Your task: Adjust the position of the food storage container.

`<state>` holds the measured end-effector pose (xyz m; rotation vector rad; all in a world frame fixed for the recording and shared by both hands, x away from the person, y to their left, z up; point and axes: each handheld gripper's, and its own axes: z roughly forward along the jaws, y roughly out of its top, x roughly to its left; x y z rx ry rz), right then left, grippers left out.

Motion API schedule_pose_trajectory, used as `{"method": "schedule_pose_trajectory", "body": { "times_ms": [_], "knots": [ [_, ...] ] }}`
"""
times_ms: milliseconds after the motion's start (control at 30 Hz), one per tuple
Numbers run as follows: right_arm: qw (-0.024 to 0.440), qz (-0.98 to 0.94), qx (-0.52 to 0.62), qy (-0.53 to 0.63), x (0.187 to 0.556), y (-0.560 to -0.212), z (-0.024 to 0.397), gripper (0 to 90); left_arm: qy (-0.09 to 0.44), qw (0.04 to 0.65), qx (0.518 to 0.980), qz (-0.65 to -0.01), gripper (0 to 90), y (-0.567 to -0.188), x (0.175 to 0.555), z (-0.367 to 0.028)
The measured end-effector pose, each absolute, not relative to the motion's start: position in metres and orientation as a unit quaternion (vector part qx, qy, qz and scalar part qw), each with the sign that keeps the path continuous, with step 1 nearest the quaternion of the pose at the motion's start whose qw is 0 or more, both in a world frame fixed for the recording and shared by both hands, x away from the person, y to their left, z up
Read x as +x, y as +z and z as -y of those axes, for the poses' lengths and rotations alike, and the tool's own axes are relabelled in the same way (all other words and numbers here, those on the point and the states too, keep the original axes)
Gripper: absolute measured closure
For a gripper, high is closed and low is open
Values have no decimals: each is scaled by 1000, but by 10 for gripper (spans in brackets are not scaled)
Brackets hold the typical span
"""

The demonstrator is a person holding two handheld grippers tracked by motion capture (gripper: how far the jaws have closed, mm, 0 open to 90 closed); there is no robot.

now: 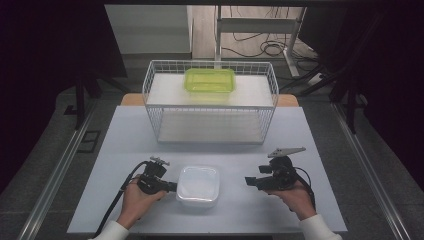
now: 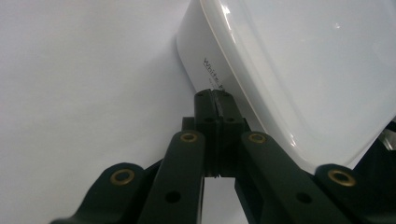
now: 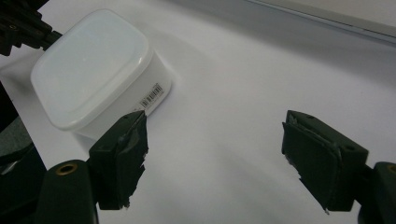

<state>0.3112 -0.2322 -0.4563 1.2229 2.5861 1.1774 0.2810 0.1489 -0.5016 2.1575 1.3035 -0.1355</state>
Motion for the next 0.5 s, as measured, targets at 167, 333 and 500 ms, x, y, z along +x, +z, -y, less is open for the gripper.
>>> {"method": "schedule_pose_trajectory", "body": {
  "times_ms": [167, 333, 500],
  "knots": [
    [24, -836, 395, 381, 311, -457, 232, 228, -55, 305, 816, -487, 896, -502, 284, -138],
    [24, -835, 396, 381, 311, -456, 233, 228, -53, 314, 815, -485, 896, -500, 287, -133],
    [24, -835, 395, 381, 310, -457, 232, 228, -54, 318, 815, -482, 895, -500, 286, -134]
  ]
}}
